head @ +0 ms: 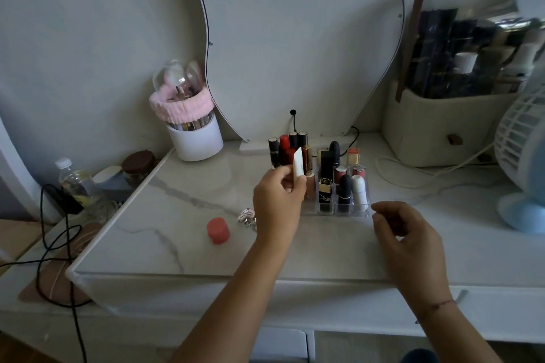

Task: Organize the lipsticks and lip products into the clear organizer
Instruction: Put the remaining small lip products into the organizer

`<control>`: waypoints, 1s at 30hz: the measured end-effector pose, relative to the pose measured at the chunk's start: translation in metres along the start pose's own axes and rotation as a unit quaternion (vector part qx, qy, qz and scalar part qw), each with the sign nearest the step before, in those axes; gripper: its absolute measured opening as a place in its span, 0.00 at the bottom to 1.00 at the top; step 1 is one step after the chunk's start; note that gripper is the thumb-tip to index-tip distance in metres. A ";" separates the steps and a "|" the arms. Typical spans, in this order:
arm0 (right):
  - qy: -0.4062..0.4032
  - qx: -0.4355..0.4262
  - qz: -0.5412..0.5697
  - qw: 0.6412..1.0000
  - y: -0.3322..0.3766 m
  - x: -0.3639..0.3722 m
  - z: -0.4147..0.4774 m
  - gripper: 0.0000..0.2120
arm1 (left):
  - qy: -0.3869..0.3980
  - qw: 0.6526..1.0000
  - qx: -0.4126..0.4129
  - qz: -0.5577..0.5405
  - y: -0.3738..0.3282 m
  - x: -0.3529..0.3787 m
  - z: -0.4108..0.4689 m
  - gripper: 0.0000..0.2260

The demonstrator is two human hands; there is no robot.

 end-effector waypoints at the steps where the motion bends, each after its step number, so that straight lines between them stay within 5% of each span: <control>1: -0.002 -0.001 -0.001 1.000 0.000 0.000 0.000 0.08 | -0.007 1.000 0.003 0.015 -0.001 0.001 0.000 0.06; 12: -0.006 -0.007 0.002 1.000 0.000 0.000 0.000 0.08 | -0.040 0.994 -0.024 0.096 0.002 0.007 -0.002 0.03; 30: -0.006 -0.002 -0.004 1.000 0.002 0.000 0.000 0.08 | 0.039 0.972 0.021 0.232 0.002 0.021 -0.001 0.08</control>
Point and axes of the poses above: each hand's wrist, its own z-axis towards the middle knuckle, its own x-axis out of the palm, y = z × x, the point moved 9 cm from there along z, towards the middle knuckle, and after that the axes turned 9 degrees about z, right-handed, at the moved point
